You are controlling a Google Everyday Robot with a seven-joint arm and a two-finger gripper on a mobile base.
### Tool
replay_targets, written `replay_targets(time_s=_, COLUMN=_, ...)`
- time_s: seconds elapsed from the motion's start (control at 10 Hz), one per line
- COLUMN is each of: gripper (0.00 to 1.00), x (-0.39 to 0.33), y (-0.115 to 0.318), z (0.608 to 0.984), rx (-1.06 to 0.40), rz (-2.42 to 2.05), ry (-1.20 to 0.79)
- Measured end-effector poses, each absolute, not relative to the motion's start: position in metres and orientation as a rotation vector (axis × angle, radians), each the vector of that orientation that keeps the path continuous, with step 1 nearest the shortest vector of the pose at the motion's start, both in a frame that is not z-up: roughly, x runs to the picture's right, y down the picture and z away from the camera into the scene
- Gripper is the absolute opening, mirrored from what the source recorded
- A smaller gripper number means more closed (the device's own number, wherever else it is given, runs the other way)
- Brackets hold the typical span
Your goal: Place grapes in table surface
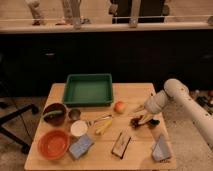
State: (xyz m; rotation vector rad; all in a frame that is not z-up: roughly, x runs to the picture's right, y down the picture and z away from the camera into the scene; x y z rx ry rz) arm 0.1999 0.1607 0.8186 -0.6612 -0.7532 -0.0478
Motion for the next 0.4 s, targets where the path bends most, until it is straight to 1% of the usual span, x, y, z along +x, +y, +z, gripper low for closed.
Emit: replay_targets(time_s=0.4, gripper=0.8, x=0.1979, y=0.1601, z=0.8185, rx=-0.653, rz=-0.057, ry=-0.786)
